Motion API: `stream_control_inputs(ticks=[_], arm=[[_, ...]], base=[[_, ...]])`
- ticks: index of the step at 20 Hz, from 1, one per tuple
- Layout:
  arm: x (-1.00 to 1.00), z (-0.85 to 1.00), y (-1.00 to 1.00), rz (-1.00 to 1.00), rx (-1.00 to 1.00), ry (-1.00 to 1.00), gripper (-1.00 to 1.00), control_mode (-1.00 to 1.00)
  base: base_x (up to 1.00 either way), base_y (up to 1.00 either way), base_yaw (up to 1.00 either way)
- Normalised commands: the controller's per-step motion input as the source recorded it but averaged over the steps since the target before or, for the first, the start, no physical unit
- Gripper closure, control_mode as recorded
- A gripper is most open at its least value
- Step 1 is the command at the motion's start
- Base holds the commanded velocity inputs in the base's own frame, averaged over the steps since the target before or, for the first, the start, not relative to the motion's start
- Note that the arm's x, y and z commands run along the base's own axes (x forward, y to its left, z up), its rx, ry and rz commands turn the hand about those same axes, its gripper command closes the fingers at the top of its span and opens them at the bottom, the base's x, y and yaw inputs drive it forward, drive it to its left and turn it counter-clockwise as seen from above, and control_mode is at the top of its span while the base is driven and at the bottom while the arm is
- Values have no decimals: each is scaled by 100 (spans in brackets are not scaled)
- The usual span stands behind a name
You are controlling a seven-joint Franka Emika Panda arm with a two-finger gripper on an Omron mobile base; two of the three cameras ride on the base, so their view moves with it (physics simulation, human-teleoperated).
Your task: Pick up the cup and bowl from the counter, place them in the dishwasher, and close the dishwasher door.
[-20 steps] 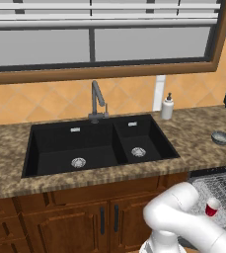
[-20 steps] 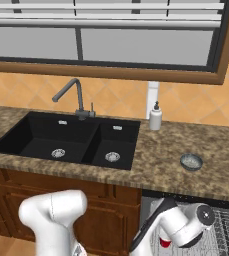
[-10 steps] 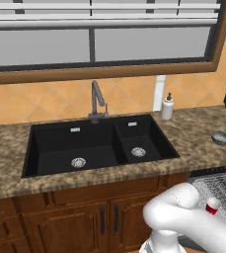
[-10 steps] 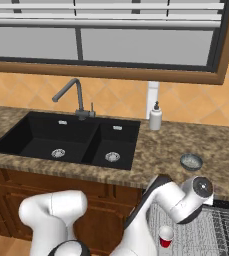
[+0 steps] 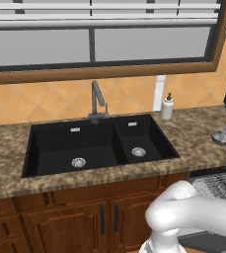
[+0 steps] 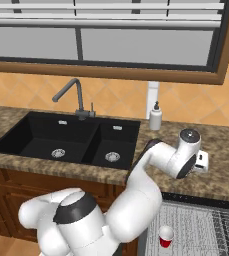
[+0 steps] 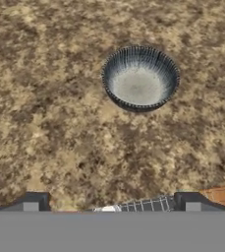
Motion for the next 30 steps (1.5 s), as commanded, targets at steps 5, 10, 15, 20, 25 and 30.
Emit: stream_control_inputs(ticks=[5, 10, 15, 20, 25, 30], arm=[[25, 0, 0, -1, 0, 0, -100, -100], [48, 0, 0, 0, 0, 0, -100, -100], [54, -7, 0, 1, 0, 0, -100, -100], [29, -25, 0, 16, 0, 11, -100, -100], [0, -2, -1, 7, 0, 3, -100, -100], [6, -17, -15, 0, 0, 4, -100, -100]], base=[[0, 0, 0], [0, 0, 0], [0, 0, 0], [0, 0, 0], [0, 0, 0], [0, 0, 0]])
